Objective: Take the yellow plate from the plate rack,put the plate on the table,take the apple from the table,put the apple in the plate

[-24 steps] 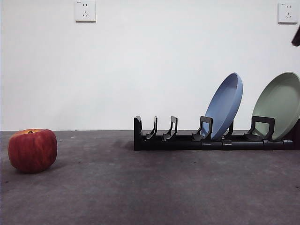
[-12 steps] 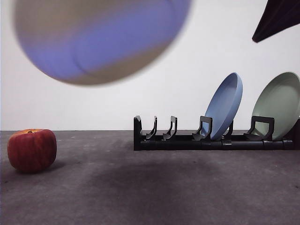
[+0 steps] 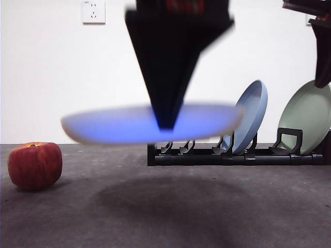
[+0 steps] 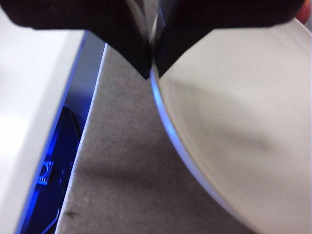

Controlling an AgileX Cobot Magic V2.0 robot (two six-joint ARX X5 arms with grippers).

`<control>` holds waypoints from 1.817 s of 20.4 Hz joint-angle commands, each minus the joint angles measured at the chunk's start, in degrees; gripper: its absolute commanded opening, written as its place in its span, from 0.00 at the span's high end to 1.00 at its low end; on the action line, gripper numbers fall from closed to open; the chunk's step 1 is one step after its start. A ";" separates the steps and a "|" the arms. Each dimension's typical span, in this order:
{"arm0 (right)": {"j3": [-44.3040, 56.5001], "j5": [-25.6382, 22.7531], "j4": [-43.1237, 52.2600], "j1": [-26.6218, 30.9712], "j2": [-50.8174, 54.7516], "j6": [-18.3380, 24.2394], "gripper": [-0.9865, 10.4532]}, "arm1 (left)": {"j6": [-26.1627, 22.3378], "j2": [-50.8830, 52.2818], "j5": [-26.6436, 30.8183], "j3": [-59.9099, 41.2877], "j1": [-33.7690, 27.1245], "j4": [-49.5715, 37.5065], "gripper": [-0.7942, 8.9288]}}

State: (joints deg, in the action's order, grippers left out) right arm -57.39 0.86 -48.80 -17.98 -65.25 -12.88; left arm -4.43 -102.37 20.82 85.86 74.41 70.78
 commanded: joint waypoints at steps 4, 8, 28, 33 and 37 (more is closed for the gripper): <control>-0.17 -1.95 -0.15 -0.07 -0.17 0.07 0.91 | 0.70 -7.15 0.17 -0.20 -2.23 -1.42 0.93; -0.17 -1.79 -0.48 -0.07 -0.17 1.16 0.91 | 0.39 -9.90 -0.31 -0.20 -3.91 -2.34 0.93; -0.17 3.02 -1.70 -0.07 -0.17 3.52 0.91 | 5.73 8.22 -24.33 -0.17 -4.57 -1.44 0.45; -0.17 17.09 -0.46 -0.07 -0.17 4.68 0.91 | 11.26 27.23 -23.91 -0.17 -4.63 -0.92 0.92; -0.22 23.82 2.78 -4.11 -0.28 3.93 0.91 | 15.93 39.85 -20.92 -0.17 -4.63 2.67 0.92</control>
State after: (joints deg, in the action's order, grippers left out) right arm -57.39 24.18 -46.28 -21.58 -65.30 -8.60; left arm 9.26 -62.67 -0.32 85.86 69.82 73.34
